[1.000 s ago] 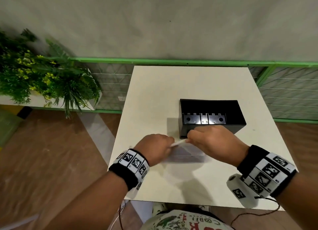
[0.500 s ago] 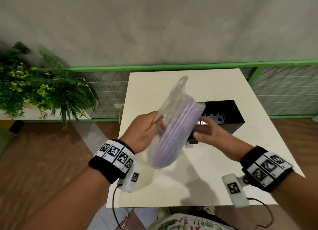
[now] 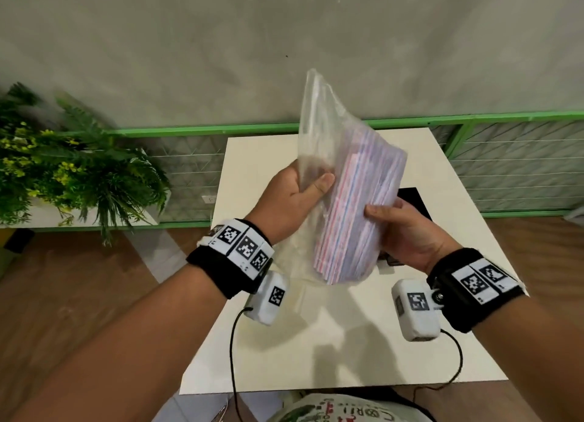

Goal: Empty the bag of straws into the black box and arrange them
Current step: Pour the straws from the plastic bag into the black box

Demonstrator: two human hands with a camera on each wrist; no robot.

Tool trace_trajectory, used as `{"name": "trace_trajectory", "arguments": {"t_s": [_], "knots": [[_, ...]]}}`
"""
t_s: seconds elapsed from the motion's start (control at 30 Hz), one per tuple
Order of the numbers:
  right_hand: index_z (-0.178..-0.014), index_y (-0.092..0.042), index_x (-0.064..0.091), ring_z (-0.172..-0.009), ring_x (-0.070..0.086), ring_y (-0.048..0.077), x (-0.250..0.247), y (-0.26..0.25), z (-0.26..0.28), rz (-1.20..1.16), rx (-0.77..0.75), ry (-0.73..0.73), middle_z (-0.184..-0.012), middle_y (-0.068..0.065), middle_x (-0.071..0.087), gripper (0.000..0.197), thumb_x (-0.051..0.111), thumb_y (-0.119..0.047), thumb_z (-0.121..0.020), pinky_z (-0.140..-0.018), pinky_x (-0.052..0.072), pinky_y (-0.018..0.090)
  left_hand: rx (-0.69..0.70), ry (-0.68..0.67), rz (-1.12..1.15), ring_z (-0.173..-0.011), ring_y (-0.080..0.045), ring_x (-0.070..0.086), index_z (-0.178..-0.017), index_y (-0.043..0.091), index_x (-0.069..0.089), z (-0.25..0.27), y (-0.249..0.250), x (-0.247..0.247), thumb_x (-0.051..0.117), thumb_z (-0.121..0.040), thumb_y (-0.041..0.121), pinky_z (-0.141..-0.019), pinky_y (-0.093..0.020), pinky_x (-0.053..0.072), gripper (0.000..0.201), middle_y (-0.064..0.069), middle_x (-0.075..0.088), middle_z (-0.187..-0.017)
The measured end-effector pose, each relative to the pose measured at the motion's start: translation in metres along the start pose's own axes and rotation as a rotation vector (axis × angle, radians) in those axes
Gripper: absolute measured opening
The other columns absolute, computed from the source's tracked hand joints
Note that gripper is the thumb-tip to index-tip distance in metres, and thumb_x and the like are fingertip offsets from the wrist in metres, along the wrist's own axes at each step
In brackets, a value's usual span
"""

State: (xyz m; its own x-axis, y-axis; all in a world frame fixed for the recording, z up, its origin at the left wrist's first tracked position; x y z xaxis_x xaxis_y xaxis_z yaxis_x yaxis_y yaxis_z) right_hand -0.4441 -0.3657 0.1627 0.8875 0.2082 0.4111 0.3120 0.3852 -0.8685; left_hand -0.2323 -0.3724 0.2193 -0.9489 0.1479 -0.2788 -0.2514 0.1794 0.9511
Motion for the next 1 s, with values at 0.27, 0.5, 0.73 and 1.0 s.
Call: {"name": "trace_trajectory", "arguments": {"t_s": [0.27,0.5,0.73,1.0], "knots": [[-0.134,-0.003,0.058,-0.115,0.068,0.030,-0.061,-0.071,-0.021,0.104,-0.157,0.166,-0.125,0.014,0.071,0.066,0.074,0.004,-0.070,-0.094,0.058,0.042,-0.122,0.058,0.026,-0.090,-0.023,0.069,-0.097,0.013,0.065,-0.055,0.003,0.011,0.061,-0.099,0.002,-0.072,-0.032,0.055,0.013,-0.006,0.076,-0.101],[-0.116,-0.013,0.064,-0.110,0.071,0.024,-0.089,-0.108,-0.039,0.227,-0.178,0.093,-0.113,0.007,0.076,0.056,0.075,0.005,-0.065,-0.089,0.059,0.036,-0.199,0.133,0.036,-0.075,-0.011,0.074,-0.102,0.001,0.058,-0.092,-0.001,0.049,0.056,-0.099,-0.005,-0.074,-0.037,0.054,0.007,-0.003,0.073,-0.092],[-0.109,-0.006,0.069,-0.102,0.074,0.029,-0.114,-0.110,-0.063,0.314,-0.155,0.175,-0.110,0.013,0.076,0.044,0.075,0.017,-0.072,-0.091,0.059,0.046,-0.300,0.216,0.037,-0.080,-0.023,0.073,-0.087,0.013,0.050,-0.099,-0.022,0.061,0.064,-0.094,-0.005,-0.078,-0.045,0.056,0.024,0.000,0.070,-0.088],[-0.106,-0.003,0.069,-0.095,0.075,0.030,-0.109,-0.094,-0.075,0.392,-0.132,0.196,-0.104,0.014,0.077,0.040,0.078,0.015,-0.071,-0.084,0.061,0.042,-0.426,0.206,0.166,-0.095,-0.028,0.069,-0.112,0.016,0.052,-0.090,-0.042,0.066,0.082,-0.063,0.005,-0.089,-0.048,0.056,0.058,-0.011,0.071,-0.105]]}}
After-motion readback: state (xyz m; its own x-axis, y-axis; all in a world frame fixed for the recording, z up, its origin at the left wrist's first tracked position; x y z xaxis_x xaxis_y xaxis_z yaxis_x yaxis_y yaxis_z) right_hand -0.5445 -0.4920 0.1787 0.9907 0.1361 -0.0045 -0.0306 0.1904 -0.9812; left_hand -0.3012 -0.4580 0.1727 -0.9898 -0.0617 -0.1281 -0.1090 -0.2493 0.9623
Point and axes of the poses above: each hand's wrist, its own z-axis away from the middle knuckle, its own x-axis out of the palm, y = z × x, the point moved 3 cm from there along -z, towards the middle knuckle
